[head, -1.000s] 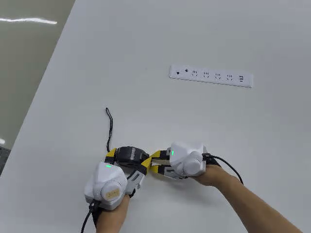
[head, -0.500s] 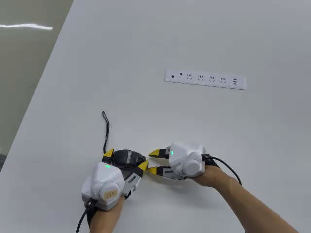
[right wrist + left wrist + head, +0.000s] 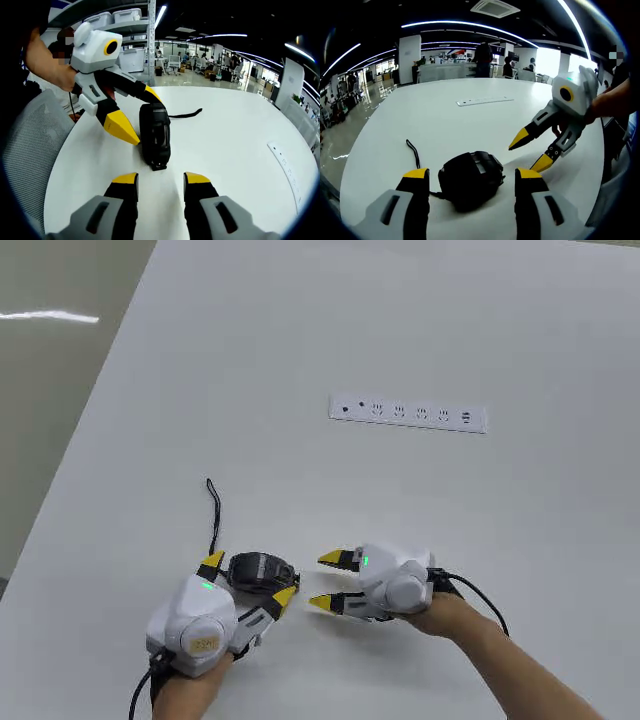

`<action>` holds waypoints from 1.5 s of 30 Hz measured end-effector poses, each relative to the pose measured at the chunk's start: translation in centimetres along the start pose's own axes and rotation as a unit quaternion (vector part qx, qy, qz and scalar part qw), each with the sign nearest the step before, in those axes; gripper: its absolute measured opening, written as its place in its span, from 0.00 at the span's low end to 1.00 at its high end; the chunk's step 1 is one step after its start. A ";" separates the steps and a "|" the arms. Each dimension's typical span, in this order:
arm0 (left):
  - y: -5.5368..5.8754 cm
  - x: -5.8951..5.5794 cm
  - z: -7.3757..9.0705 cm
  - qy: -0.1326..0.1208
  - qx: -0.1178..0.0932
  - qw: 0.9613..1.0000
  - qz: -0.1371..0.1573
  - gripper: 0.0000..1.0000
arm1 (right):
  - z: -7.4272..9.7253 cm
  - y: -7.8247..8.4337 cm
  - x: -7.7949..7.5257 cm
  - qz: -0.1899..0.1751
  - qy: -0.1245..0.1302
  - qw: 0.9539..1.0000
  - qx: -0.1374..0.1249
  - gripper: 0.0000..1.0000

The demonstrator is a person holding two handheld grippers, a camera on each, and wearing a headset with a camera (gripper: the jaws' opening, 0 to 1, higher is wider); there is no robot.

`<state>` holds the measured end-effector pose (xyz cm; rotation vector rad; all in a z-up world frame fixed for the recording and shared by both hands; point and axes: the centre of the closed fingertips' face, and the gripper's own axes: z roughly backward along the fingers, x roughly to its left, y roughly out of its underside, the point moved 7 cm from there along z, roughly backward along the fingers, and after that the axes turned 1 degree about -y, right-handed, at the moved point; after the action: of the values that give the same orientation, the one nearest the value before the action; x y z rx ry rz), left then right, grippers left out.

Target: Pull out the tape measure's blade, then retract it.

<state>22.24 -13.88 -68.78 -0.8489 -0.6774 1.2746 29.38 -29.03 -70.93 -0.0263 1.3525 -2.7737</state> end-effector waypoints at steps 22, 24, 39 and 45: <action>0.3 0.9 4.9 0.103 0.033 0.993 -0.052 0.79 | 8.4 1.1 3.6 -0.113 0.137 0.984 -0.019 0.64; 0.3 1.0 5.2 0.107 0.033 0.992 -0.054 0.81 | 9.0 1.4 3.9 -0.122 0.146 0.982 -0.018 0.66; 0.2 1.8 8.4 0.115 0.029 0.991 -0.068 0.92 | 14.1 3.2 7.8 -0.182 0.206 0.961 -0.034 0.80; 0.1 1.6 9.6 0.127 0.022 0.989 -0.072 0.99 | 16.3 4.0 9.0 -0.196 0.226 0.954 -0.034 0.84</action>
<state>14.55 -10.75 -63.80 -0.8906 -0.4957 1.0267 21.19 -44.78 -64.12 0.4082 1.7033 -3.1966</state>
